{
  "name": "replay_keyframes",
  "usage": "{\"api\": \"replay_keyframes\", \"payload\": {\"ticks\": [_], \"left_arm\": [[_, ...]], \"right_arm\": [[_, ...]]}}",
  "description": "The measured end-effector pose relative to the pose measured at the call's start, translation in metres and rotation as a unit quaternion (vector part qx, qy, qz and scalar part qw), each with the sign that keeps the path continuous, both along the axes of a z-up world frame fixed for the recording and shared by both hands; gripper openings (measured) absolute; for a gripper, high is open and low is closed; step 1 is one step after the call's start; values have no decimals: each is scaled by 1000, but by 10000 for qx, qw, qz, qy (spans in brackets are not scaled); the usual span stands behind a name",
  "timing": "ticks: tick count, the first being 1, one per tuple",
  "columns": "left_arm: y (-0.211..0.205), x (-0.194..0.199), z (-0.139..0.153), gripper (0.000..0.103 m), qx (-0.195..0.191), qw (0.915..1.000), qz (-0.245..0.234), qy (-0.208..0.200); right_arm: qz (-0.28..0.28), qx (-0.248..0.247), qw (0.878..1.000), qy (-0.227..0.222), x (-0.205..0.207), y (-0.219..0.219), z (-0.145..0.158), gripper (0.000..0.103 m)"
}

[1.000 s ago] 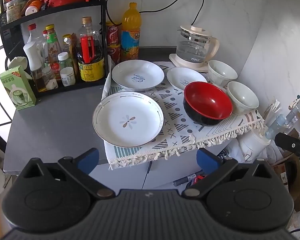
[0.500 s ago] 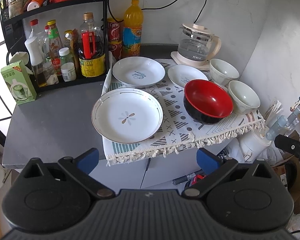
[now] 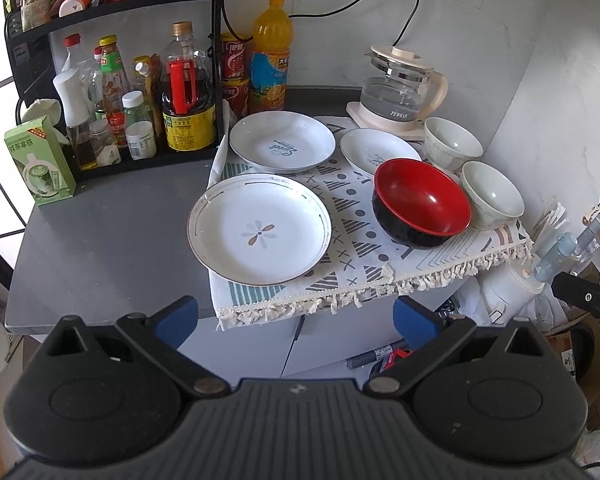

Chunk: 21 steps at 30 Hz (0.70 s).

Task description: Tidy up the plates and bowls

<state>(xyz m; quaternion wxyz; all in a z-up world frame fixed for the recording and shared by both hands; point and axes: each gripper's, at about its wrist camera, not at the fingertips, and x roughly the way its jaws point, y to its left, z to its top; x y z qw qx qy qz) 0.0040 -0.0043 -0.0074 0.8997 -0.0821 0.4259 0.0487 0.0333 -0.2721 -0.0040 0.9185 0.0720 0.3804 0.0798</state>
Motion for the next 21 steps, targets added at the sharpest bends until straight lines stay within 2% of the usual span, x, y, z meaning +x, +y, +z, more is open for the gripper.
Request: {"api": "replay_keyframes", "payload": {"ticks": [21], "left_arm": [[-22, 3, 9, 103, 65, 9999, -12, -137]], "right_arm": [[-20, -42, 10000, -62, 5, -21, 0, 103]]}}
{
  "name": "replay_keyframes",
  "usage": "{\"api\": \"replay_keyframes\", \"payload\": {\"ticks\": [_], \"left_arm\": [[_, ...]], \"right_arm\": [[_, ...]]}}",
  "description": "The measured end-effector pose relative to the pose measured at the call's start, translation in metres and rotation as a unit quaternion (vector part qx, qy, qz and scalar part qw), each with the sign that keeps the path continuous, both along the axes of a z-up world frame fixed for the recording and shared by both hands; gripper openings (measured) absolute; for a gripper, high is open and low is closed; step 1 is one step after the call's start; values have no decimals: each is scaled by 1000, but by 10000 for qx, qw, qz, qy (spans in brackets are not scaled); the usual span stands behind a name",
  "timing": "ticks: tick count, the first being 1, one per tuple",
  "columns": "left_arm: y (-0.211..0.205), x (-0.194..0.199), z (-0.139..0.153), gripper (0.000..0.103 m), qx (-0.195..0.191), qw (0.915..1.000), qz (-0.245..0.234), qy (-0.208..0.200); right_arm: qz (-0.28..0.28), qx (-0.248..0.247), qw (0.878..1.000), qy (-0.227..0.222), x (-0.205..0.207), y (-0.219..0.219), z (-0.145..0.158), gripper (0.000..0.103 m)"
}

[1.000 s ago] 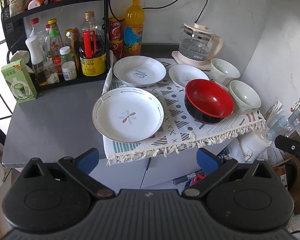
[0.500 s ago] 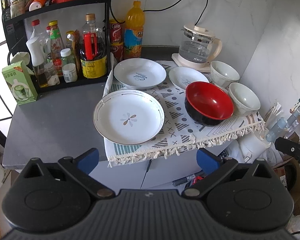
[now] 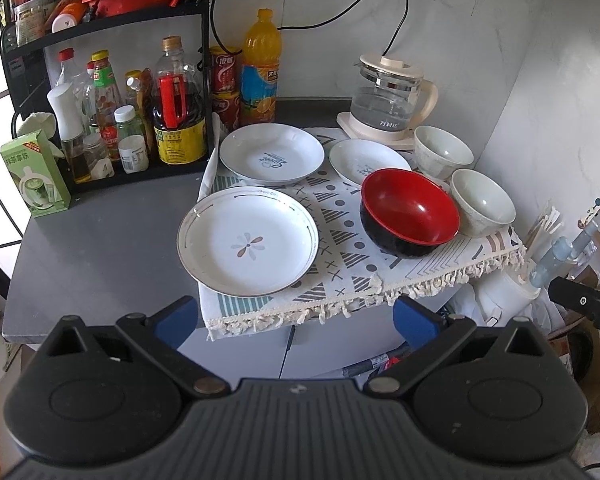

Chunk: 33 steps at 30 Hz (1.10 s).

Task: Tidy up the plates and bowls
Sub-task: 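Move both grippers toward the large white bowl beside the red bowl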

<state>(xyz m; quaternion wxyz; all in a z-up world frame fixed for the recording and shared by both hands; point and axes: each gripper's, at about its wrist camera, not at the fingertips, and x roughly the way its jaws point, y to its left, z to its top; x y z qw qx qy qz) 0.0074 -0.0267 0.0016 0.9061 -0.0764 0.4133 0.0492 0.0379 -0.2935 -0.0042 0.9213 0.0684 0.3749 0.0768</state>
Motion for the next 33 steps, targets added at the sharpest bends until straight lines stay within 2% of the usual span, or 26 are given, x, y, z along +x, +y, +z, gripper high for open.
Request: {"api": "replay_keyframes", "payload": {"ticks": [16, 23, 33], "left_arm": [[-40, 11, -6, 103, 11, 9994, 308, -136], [-55, 19, -9, 103, 26, 9990, 423, -113], [-58, 61, -20, 102, 18, 9990, 434, -57]], "right_arm": [[555, -60, 9984, -110, 27, -32, -7, 103], [616, 1, 9980, -140, 43, -43, -8, 103], [600, -8, 9981, -129, 90, -45, -21, 103]]}}
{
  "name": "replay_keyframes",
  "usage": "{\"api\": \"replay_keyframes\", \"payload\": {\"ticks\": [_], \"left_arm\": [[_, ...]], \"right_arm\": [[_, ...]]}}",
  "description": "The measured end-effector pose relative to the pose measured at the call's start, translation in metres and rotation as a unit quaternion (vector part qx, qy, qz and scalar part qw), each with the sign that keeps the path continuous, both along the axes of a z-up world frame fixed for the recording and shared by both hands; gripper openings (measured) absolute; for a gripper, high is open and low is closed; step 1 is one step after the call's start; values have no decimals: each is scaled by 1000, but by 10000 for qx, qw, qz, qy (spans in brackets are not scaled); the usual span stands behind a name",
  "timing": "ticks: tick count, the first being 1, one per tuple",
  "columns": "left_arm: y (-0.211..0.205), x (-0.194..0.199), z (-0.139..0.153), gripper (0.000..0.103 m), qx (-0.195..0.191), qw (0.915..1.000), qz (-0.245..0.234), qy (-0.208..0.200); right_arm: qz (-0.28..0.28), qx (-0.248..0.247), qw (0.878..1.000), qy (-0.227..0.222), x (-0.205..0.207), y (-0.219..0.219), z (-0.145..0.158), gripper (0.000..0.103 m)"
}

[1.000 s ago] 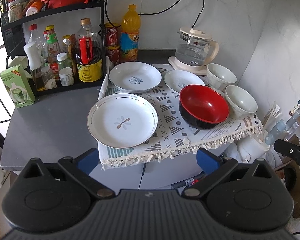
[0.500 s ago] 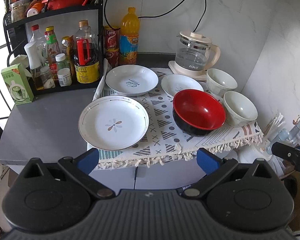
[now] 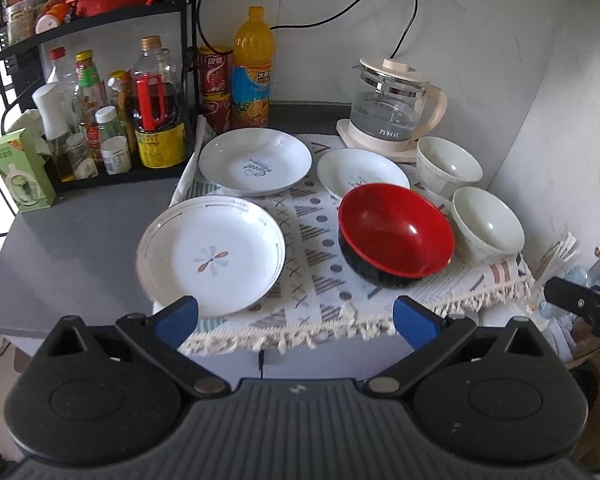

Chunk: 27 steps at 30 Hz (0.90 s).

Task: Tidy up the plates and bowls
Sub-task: 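Move both grippers toward the large white bowl beside the red bowl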

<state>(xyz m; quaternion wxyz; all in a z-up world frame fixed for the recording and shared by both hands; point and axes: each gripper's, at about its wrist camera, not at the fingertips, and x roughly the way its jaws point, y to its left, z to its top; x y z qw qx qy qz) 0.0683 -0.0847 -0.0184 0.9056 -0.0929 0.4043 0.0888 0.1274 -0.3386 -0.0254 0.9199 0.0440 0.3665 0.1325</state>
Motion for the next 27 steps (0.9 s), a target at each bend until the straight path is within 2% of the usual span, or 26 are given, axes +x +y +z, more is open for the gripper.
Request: {"api": "replay_keyframes", "payload": {"ticks": [14, 22, 24, 27], "left_arm": [[0, 115, -9, 102, -256, 9991, -320, -45], [-10, 172, -13, 99, -225, 9983, -543, -5], [-12, 185, -15, 97, -267, 9978, -607, 25], [-17, 201, -18, 96, -319, 9968, -737, 69]], "right_arm": [[-365, -133, 9992, 58, 91, -10, -12, 103], [-554, -231, 9981, 137, 126, -17, -21, 102], [-587, -198, 9979, 202, 134, -20, -23, 99], [-656, -132, 9972, 340, 145, -26, -28, 85]]}}
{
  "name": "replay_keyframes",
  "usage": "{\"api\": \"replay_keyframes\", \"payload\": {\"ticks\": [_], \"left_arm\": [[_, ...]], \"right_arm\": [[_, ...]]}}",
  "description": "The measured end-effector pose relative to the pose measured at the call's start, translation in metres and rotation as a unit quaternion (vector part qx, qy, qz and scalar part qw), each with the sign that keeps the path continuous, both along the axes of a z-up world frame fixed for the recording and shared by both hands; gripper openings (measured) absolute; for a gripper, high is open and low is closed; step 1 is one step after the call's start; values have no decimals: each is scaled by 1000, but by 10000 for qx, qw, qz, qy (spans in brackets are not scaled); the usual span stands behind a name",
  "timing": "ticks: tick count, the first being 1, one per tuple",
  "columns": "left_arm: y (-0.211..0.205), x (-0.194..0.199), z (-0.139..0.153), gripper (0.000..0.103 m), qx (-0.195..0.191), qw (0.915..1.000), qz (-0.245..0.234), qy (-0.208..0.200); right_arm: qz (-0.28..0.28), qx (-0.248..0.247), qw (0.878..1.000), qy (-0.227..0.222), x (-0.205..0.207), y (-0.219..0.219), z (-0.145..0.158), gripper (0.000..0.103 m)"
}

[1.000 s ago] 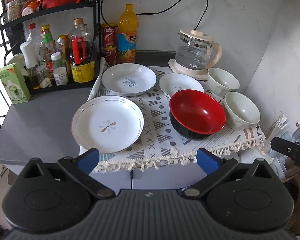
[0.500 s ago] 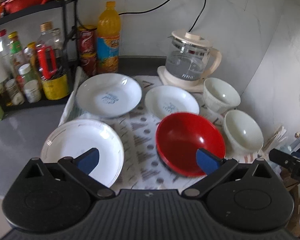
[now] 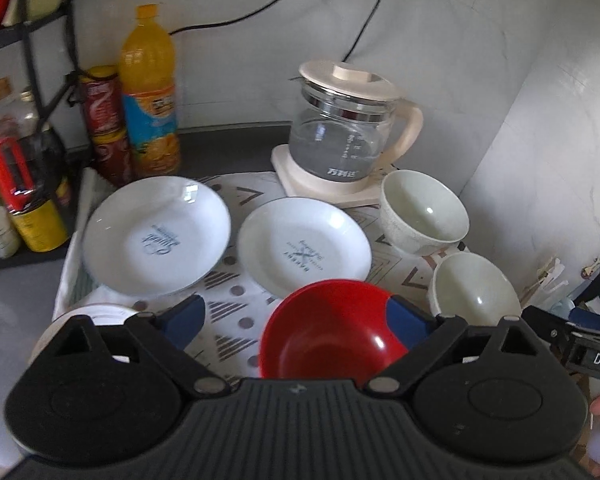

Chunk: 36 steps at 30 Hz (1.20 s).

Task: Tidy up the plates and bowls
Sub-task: 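Move both grippers toward the large white bowl beside the red bowl, then close both grippers on the rim of the large white bowl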

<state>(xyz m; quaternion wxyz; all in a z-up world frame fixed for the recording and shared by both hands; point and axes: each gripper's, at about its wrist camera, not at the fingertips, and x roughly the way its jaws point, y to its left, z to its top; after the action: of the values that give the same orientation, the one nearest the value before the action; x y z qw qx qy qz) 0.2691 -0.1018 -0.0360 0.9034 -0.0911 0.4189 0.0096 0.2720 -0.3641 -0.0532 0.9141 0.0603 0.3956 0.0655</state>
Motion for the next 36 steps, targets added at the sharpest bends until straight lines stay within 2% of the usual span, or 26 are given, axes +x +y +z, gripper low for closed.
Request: {"api": "replay_keyframes", "payload": {"ticks": [2, 8, 10, 15, 17, 26, 33, 36], "left_arm": [[-4, 10, -2, 96, -43, 9999, -99, 13], [-22, 43, -13, 93, -95, 9989, -426, 162], [-29, 52, -16, 93, -89, 9981, -576, 186], [-49, 75, -22, 93, -235, 9942, -1011, 263], [-57, 85, -26, 93, -302, 9923, -1163, 314], [-96, 114, -37, 93, -481, 9798, -1911, 348], [-125, 133, -54, 93, -356, 9665, -2480, 557], [-134, 140, -60, 93, -314, 9614, -2661, 628]], "right_arm": [[-29, 82, 9999, 106, 6, -5, -4, 80], [-336, 41, 9990, 275, 15, -16, -15, 77], [-452, 88, 9984, 315, 18, -23, -17, 79], [-808, 58, 9961, 341, 22, -37, -22, 97], [-920, 49, 9951, 362, 25, -42, -24, 98], [-1530, 90, 9863, 605, 28, -61, -41, 100], [-1981, 323, 9767, 767, 28, -75, -57, 100], [-2089, 387, 9739, 805, 30, -77, -64, 96]]}}
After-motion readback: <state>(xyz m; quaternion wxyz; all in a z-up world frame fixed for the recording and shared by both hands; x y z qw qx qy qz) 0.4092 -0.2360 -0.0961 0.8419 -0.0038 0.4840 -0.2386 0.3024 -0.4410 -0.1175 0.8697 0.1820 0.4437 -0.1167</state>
